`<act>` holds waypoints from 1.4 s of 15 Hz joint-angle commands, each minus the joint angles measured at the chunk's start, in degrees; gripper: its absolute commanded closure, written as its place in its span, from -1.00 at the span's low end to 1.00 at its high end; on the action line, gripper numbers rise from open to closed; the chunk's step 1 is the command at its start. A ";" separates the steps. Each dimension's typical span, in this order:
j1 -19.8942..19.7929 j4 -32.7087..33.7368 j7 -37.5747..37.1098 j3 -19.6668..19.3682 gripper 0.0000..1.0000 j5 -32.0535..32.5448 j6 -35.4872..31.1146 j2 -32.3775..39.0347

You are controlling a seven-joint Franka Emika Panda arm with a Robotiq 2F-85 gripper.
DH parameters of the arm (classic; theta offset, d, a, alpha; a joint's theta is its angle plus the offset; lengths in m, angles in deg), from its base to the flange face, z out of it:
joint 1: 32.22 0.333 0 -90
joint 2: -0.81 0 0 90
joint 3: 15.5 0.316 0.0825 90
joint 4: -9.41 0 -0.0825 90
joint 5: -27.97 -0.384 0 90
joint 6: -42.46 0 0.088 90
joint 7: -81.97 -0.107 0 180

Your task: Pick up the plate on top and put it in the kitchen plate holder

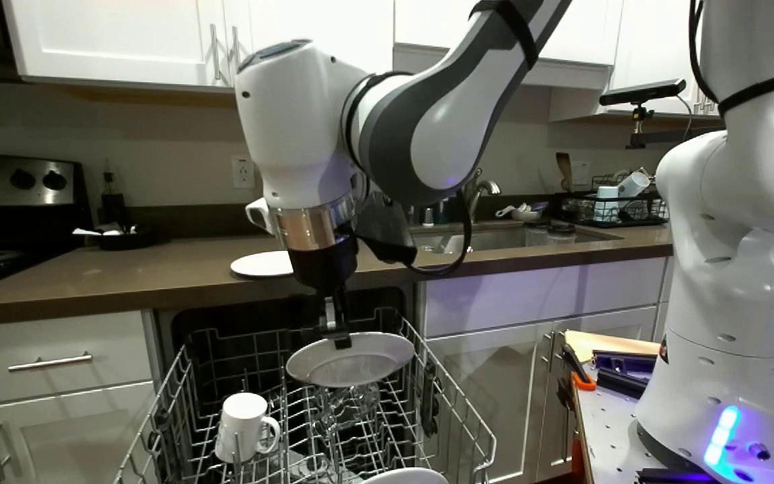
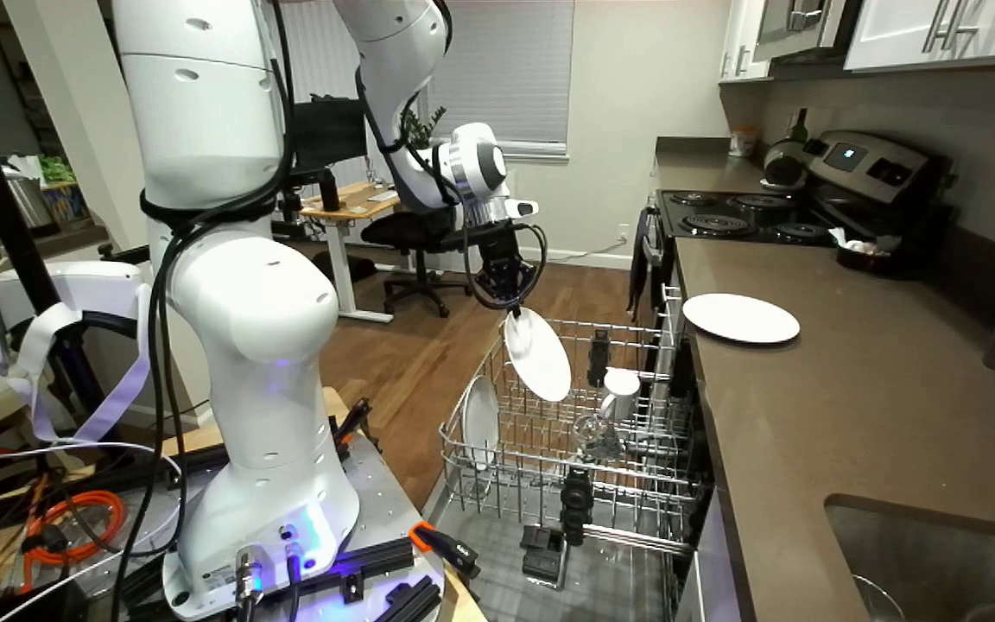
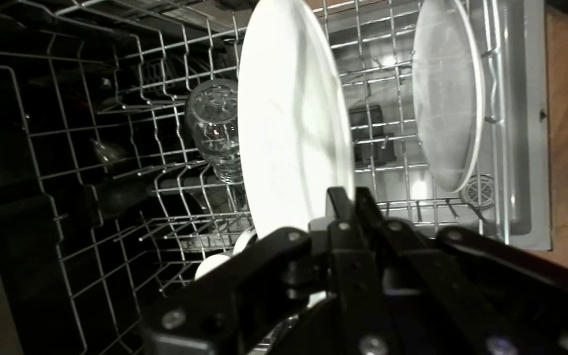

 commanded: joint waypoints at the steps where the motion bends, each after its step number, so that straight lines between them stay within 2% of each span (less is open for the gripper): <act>1: -1.42 -1.62 15.23 0.06 0.89 -11.48 -1.68 -4.21; 5: -2.80 0.62 30.01 -1.31 0.89 -22.39 1.18 -3.82; 11: -5.33 2.21 42.53 -3.47 0.89 -30.36 3.25 -1.71; 12: -5.52 2.14 42.67 -3.69 0.89 -30.74 2.28 -1.37; 13: -4.88 0.48 39.38 -3.47 0.89 -28.46 1.32 -2.16; 21: -5.57 2.61 42.32 -3.71 0.89 -29.96 2.46 0.90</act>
